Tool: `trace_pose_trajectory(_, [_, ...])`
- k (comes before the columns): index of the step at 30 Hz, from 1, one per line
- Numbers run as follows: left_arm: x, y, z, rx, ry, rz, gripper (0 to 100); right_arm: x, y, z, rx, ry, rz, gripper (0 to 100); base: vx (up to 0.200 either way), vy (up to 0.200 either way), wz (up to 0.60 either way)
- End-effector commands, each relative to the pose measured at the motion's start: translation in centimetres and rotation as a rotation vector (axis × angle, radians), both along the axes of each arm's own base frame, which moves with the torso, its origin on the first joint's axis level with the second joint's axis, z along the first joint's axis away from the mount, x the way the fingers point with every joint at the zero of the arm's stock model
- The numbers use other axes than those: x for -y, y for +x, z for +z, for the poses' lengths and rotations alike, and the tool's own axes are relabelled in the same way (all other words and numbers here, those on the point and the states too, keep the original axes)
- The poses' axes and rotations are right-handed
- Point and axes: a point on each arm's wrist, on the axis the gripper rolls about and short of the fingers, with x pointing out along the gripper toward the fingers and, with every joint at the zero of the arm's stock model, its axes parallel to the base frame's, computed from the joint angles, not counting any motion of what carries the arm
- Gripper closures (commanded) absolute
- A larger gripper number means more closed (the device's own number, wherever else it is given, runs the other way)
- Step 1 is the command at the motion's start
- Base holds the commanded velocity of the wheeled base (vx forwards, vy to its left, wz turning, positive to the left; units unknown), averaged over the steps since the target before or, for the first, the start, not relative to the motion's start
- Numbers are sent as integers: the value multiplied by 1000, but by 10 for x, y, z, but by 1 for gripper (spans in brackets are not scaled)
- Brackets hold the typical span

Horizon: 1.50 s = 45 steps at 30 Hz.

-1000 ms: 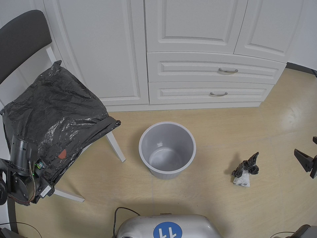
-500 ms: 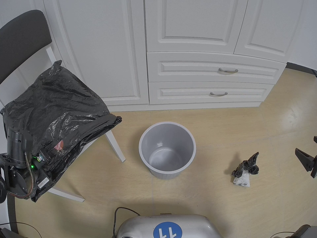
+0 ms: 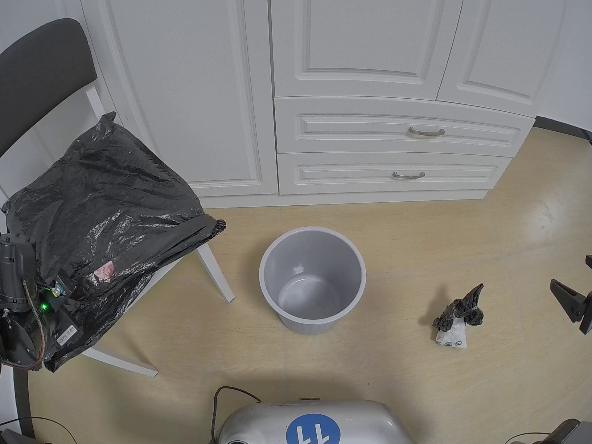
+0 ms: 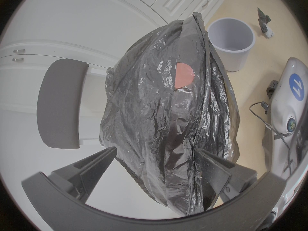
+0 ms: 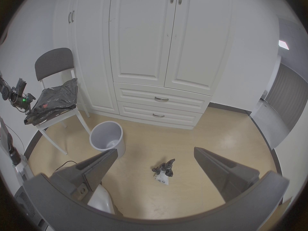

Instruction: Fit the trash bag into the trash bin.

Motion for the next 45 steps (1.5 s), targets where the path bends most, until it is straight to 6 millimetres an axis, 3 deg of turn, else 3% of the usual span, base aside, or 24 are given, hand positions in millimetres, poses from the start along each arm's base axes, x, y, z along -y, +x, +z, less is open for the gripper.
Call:
trace_pose_trajectory(1, [2, 3, -9, -43, 8, -7, 0, 0, 0, 0, 0, -3, 1, 0, 0, 0, 0])
trace_pose_trajectory(14, [15, -1, -23, -101, 21, -83, 0, 0, 0, -1, -3, -3, 2, 0, 0, 0, 0])
trace_pose_trajectory(27, [24, 13, -43, -120, 31, -104, 0, 0, 0, -1, -3, -3, 1, 0, 0, 0, 0])
trace_pose_trajectory(45, [29, 11, -46, -110, 111, -51, 0, 0, 0, -1, -3, -3, 1, 0, 0, 0, 0])
